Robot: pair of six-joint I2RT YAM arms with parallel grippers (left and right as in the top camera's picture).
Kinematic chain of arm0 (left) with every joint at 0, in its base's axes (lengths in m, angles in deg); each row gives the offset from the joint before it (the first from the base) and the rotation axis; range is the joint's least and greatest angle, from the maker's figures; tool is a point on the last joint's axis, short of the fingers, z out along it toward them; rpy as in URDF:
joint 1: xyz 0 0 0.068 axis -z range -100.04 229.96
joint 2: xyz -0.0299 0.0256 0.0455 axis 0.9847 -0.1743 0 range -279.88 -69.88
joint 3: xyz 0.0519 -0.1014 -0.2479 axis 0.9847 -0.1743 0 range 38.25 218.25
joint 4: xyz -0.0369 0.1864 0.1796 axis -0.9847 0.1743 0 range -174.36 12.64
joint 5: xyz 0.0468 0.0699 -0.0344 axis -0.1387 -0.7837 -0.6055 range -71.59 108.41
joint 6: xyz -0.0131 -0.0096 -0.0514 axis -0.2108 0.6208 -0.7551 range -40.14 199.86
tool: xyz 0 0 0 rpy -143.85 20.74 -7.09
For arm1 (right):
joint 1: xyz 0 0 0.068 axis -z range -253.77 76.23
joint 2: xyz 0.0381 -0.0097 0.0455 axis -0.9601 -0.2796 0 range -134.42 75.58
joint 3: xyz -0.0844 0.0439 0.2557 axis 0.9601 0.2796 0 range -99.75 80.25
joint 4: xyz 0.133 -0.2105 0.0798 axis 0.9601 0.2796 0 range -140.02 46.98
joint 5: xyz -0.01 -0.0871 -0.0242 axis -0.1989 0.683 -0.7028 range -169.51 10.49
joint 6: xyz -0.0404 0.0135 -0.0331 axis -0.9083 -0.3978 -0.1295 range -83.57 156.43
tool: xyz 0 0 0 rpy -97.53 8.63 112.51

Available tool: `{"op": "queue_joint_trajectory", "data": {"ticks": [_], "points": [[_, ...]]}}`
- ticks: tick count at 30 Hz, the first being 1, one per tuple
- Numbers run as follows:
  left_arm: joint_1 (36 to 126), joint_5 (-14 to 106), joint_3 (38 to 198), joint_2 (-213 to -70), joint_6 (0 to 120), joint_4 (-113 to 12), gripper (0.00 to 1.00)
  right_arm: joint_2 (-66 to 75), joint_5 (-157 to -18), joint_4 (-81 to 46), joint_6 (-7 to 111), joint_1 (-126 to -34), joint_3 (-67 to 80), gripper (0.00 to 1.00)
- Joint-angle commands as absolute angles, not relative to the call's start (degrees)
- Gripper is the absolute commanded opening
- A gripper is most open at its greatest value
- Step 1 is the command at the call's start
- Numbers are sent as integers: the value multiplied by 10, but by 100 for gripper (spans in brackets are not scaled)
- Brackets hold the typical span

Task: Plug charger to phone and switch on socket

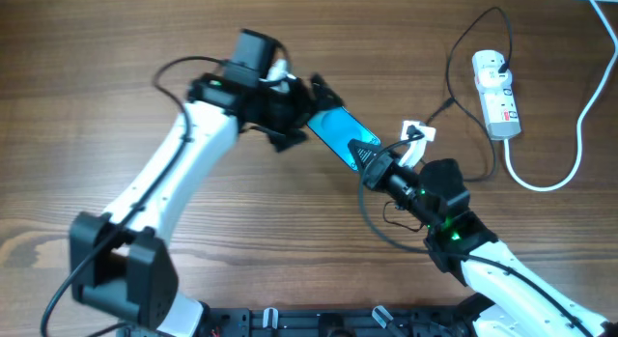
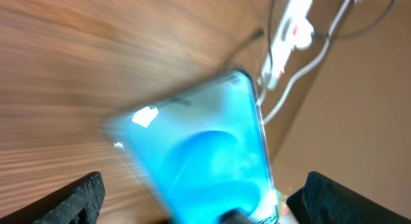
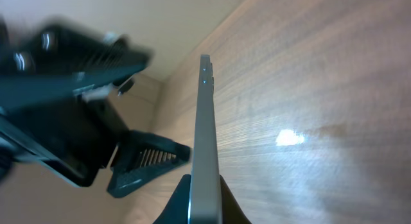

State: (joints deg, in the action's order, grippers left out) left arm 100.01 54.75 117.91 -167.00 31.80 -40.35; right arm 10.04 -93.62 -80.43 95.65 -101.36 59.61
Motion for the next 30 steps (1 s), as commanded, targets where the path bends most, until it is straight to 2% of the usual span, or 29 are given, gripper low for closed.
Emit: {"op": "queue_joint_trajectory", "data": {"ticks": [1, 5, 7, 10, 16, 21, 25, 30], "points": [[929, 467, 1184, -1576, 421, -350, 99, 108, -1002, -803, 1179, -969, 583, 4], [904, 316, 1184, -1455, 421, -283, 100, 81, -1060, -805, 1397, -952, 583, 5], [905, 303, 1184, -1406, 421, -279, 100, 76, -1100, -819, 1420, -953, 583, 5], [905, 303, 1184, -1348, 422, -280, 100, 76, -1162, -819, 1551, -953, 583, 4], [905, 304, 1168, -1350, 380, -254, 100, 76, -1182, -902, 1551, -953, 583, 4], [935, 432, 1106, -1395, 317, -286, 100, 76, -1182, -893, 1551, -953, 583, 4], [989, 441, 1097, -1444, 292, -311, 100, 76, -1182, -891, 1551, -953, 583, 4], [1042, 441, 1095, -1510, 233, -347, 91, 76, -1195, -891, 1551, -953, 583, 5]]}}
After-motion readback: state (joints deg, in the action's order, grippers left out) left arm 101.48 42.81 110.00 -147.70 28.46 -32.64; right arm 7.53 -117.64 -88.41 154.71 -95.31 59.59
